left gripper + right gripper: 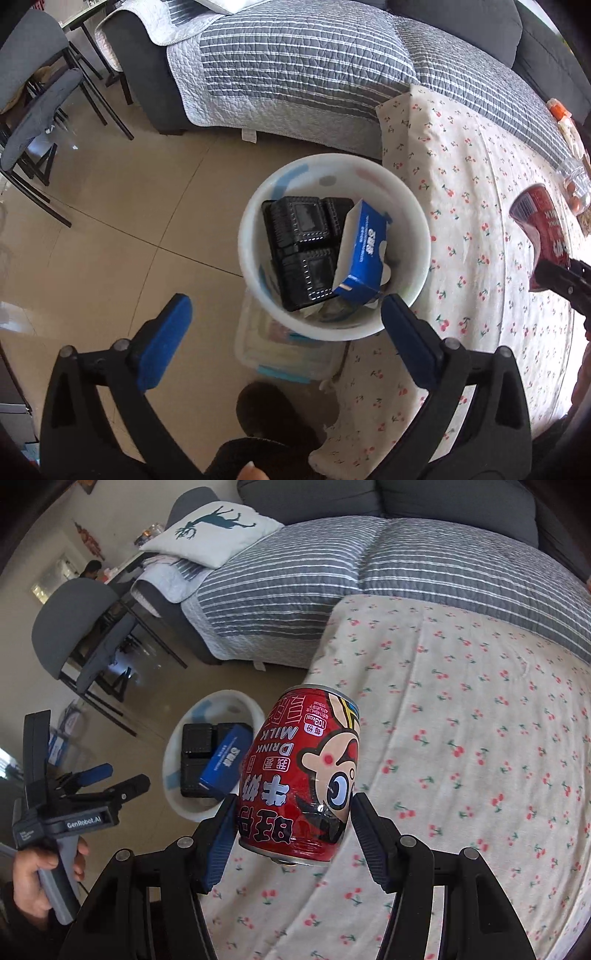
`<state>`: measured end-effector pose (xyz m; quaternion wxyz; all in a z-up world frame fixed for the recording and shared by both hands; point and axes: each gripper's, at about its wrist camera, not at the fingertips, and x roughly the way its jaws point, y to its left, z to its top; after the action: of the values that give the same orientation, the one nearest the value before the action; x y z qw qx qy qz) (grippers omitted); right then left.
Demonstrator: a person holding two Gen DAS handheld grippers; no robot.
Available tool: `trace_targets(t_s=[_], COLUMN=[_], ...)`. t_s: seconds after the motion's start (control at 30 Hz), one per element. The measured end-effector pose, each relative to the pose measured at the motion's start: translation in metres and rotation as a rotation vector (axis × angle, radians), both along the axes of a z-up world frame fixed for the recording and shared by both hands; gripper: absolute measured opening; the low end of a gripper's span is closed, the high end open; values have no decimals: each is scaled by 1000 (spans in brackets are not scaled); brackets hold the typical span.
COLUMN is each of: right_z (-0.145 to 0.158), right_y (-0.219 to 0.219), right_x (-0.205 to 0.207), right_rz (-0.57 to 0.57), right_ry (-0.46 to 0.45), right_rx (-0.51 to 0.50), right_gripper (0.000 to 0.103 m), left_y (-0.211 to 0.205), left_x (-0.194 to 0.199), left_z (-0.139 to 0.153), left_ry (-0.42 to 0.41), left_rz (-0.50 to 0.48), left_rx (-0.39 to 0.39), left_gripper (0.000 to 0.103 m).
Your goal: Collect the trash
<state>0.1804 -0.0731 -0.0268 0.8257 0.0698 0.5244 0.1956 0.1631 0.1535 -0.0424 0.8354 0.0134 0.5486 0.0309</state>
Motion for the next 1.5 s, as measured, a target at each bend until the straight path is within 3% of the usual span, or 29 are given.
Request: trace_targets(t_s=[0.13, 0.43, 0.6, 0.77, 0.97, 1.1, 1.3, 1.5], right_z=[-19, -47, -47, -27, 10, 30, 48, 65], right_y=[42, 92, 90, 68, -1, -55, -123, -148], right_x=[13, 41, 44, 30, -22, -72, -159, -223], right_rz=[46, 55, 26, -22, -123, -226, -424, -564], right_ry=[16, 29, 31, 3, -56, -111, -203, -333], right_rx=[7, -8, 26, 44, -30, -134, -253, -320], right_gripper=[62, 63, 67, 70, 76, 81, 88, 95], left_y=[16, 41, 46, 42, 9, -24, -65, -104], left_x=[-7, -12, -11, -14, -25, -43, -76, -118], left_z=[-5, -10, -10, -10, 0, 19, 49, 68], left_ry=[6, 20, 18, 10, -20, -63, -124, -235], left_rz=[5, 20, 36, 26, -50, -123, -191, -222], left_rx=[46, 31, 19, 2, -7, -7, -94, -63], left_gripper=[102, 102, 102, 102, 102, 102, 102, 102])
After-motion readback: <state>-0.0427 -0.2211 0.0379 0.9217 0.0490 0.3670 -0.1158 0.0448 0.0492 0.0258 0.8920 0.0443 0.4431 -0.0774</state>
